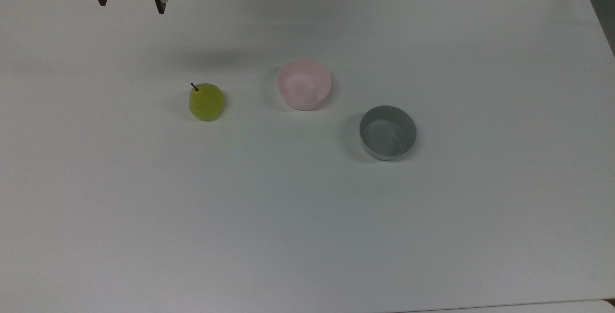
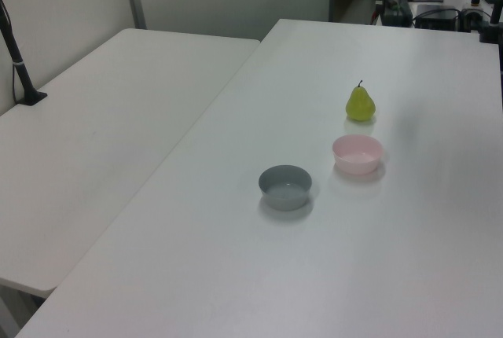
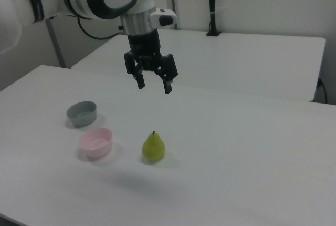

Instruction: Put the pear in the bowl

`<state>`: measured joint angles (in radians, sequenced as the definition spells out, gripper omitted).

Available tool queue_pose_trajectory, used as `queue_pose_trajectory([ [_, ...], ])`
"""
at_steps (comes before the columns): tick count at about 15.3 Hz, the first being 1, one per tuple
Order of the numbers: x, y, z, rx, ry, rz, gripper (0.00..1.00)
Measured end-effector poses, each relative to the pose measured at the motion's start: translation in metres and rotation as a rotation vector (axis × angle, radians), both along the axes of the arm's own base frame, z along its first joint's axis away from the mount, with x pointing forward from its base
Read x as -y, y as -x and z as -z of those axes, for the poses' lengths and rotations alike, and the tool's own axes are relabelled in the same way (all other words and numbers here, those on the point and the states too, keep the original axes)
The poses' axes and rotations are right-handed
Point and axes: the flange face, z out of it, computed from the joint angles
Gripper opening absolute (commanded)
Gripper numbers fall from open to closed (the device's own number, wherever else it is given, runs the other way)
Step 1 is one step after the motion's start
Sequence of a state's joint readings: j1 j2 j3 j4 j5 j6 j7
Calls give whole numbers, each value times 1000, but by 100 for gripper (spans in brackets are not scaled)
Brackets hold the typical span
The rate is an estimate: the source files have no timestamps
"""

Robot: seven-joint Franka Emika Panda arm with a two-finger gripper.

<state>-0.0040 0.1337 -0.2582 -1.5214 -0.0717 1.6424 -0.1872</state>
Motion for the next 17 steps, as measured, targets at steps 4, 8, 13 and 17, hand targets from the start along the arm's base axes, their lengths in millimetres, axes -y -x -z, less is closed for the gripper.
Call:
queue_pose_trajectory([
  [4, 0, 0, 0, 0, 0, 0, 100],
  [8, 0, 0, 1, -1, 0, 0, 100],
  [13, -13, -5, 9, -17, -4, -22, 100],
  [17, -24, -11, 20, -37, -4, -36, 100],
])
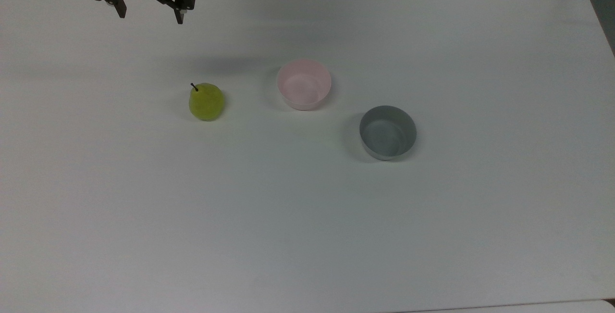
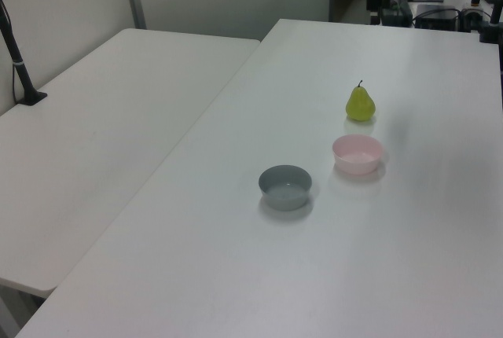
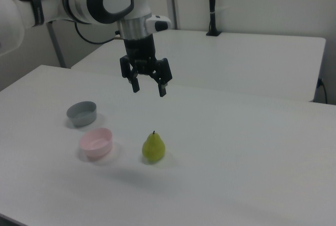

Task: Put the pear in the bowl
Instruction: 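Move the open gripper over the yellow-green pear and lower it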

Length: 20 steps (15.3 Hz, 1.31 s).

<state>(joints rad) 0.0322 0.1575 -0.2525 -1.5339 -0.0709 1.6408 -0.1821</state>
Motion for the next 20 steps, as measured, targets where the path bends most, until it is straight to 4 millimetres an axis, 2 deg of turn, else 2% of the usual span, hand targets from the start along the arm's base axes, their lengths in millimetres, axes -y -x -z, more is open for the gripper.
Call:
queue_pose_trajectory([
  [4, 0, -2, 5, -9, 0, 0, 100],
  [9, -12, -11, 25, -42, 1, -20, 100],
  [11, -23, -15, 32, -55, 1, -37, 100],
  [13, -39, -21, 51, -87, 2, -63, 100],
  [15, -46, -28, 76, -130, 4, -72, 100],
  [20, -33, -47, 132, -140, 22, -63, 100],
])
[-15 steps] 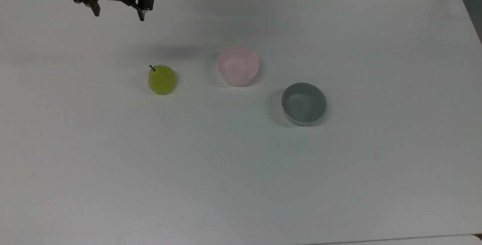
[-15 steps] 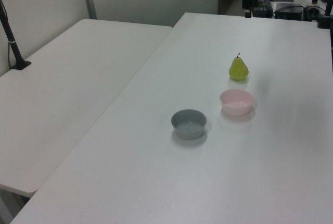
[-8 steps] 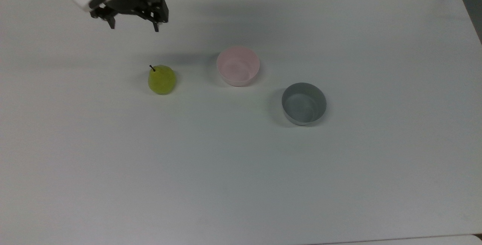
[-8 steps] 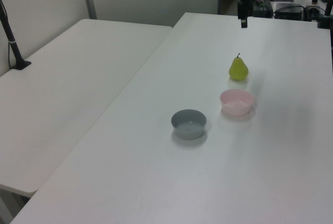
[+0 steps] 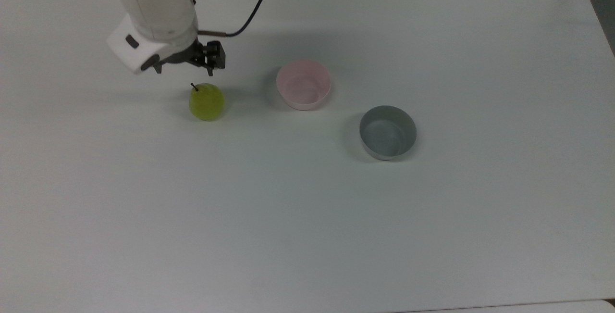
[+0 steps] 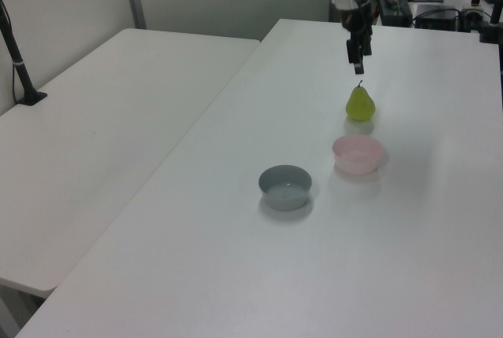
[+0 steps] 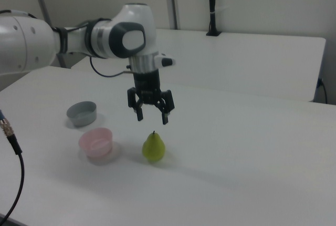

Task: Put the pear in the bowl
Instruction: 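Move the open gripper over the yellow-green pear and lower it, then close the gripper around the pear's body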

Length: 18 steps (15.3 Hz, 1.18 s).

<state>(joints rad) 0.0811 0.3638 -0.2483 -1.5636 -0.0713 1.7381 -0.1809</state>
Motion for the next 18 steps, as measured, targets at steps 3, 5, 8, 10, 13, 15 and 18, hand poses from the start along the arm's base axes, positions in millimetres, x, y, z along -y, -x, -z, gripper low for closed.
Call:
queue_pose_trajectory([
  [3, 1, -9, 26, -3, 9, -6, 100],
  [5, 1, -12, 37, -6, 12, -8, 100],
  [8, 2, -11, 53, -35, 22, -12, 100],
  [10, 5, -8, 64, -62, 42, -19, 100],
  [13, 2, -5, 82, -96, 49, -27, 100],
  [15, -1, -4, 94, -117, 50, -33, 100],
  [18, -6, -5, 104, -132, 53, -42, 100],
])
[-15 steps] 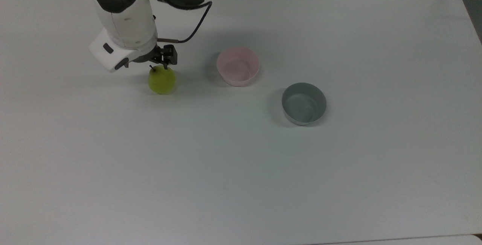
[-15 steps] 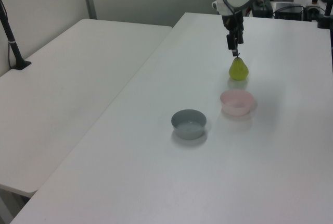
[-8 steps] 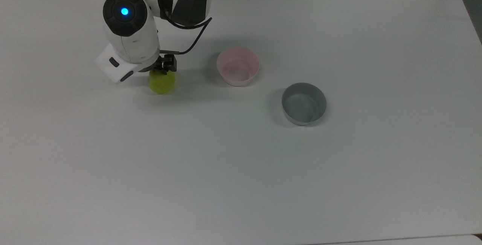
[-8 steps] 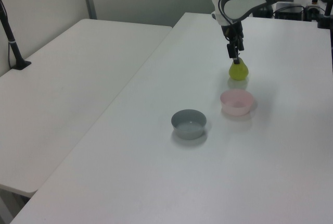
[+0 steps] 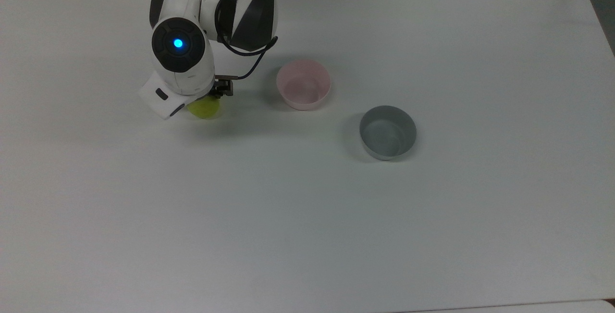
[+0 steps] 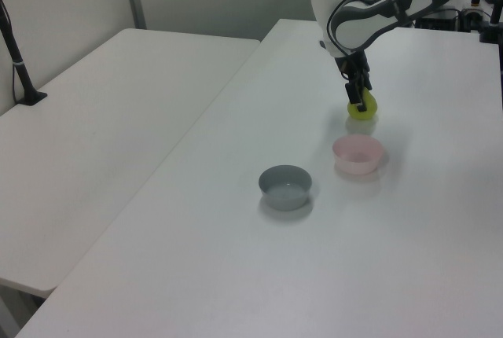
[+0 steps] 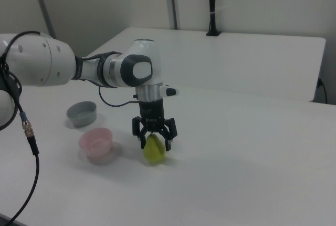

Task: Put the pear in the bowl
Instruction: 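Close the gripper around the pear's body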

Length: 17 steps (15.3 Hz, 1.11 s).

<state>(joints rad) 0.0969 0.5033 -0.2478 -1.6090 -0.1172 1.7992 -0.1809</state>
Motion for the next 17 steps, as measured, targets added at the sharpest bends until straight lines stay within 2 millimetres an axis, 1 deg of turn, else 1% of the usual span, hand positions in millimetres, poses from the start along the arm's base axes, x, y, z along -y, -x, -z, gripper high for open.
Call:
queue_pose_trajectory([
  [1, -1, 0, 1, -1, 0, -1, 100],
  [2, -1, -1, 3, 1, 1, -3, 96],
  [4, -1, -3, 5, 16, 4, -3, 71],
  [5, -1, -4, 6, 23, 8, 6, 61],
  [7, -2, -5, 6, 37, 15, 25, 55],
  [10, -2, -6, 4, 46, 20, 39, 41],
  [12, -4, -6, 4, 46, 21, 38, 39],
  [14, -11, -7, 3, 49, 21, 30, 39],
  [15, -13, -9, -1, 58, 22, 30, 39],
  [16, -15, -10, -10, 71, 22, 30, 39],
  [17, -15, -9, -24, 85, 19, 32, 39],
])
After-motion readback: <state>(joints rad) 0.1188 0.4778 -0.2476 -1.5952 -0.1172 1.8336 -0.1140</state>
